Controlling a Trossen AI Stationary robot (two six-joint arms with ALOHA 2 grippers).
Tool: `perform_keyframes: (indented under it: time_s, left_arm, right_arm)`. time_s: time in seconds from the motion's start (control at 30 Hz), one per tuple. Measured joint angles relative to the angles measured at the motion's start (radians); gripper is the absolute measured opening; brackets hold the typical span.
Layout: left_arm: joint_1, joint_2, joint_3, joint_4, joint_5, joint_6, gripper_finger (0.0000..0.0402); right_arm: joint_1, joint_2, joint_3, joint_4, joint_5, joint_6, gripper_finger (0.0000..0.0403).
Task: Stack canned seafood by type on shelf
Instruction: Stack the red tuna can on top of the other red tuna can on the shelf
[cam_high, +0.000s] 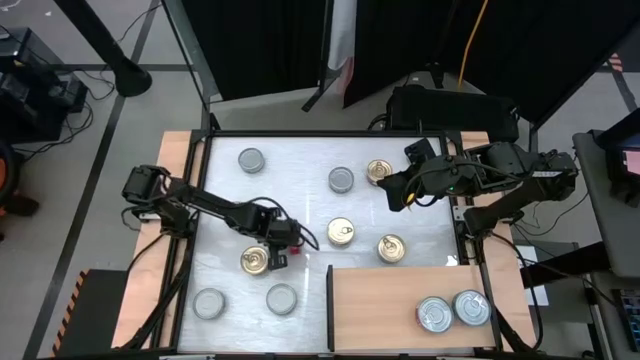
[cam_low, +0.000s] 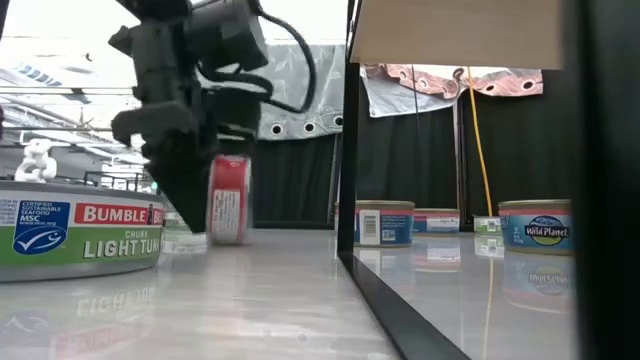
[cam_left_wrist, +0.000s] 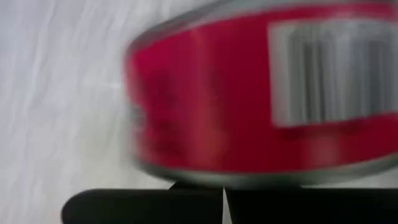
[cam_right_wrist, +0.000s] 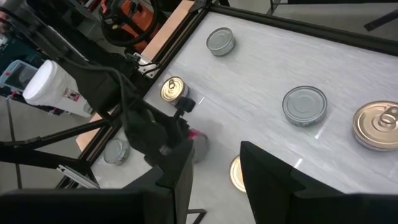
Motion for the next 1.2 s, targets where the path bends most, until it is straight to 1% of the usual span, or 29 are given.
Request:
perform_keyframes:
  time_s: [0.2, 0.3, 0.43, 0.53, 0.63, 0.7, 0.8, 0.9, 0.97, 1.0, 1.07, 1.2]
  left_arm:
    - [-0.001, 0.003, -0.002, -0.066, 0.001, -0.021, 0.0]
    - [-0.003, -0.021, -0.003, -0.125, 0.035, -0.027, 0.0]
    - [-0.004, -0.11, 0.009, -0.221, 0.105, -0.014, 0.0]
    - [-0.003, -0.206, 0.027, -0.258, 0.109, -0.009, 0.0011]
    - [0.008, -0.295, 0.045, -0.227, 0.107, 0.05, 0.0053]
    - [0.022, -0.332, 0.051, -0.192, 0.106, 0.098, 0.0097]
    - [0.04, -0.337, 0.05, -0.151, 0.105, 0.179, 0.0176]
    - [0.039, -0.325, 0.05, -0.133, 0.099, 0.344, 0.0251]
    - [0.038, -0.309, 0.05, -0.099, 0.086, 0.433, 0.0292]
    - [0.039, -0.301, 0.05, -0.096, 0.085, 0.492, 0.0307]
    - [0.04, -0.289, 0.061, -0.084, 0.085, 0.609, 0.0321]
    - [0.038, -0.256, 0.082, -0.046, 0.087, 0.762, 0.0319]
  right_arm:
    - [0.0, 0.0, 0.0, -0.005, 0.0, -0.004, 0.0123]
    - [0.0, 0.0, 0.0, -0.01, -0.002, -0.004, 0.0123]
    - [0.0, 0.0, 0.0, -0.036, -0.026, -0.004, 0.0123]
    - [0.0, 0.0, 0.0, -0.048, -0.027, -0.004, 0.0123]
    - [0.0, 0.0, 0.0, -0.048, -0.026, -0.015, 0.0123]
    - [0.0, 0.0, 0.0, -0.046, -0.026, -0.029, 0.0123]
    - [0.0, 0.0, 0.0, -0.044, -0.026, -0.041, 0.0123]
    - [0.0, 0.0, 0.0, -0.041, -0.027, -0.041, 0.0123]
    - [0.0, 0.0, 0.0, -0.04, -0.031, -0.037, 0.0123]
    - [0.0, 0.0, 0.0, -0.039, -0.041, -0.037, 0.0123]
    - [0.0, 0.0, 0.0, -0.036, -0.058, -0.036, 0.0123]
    - [0.0, 0.0, 0.0, -0.034, -0.079, -0.032, 0.0123]
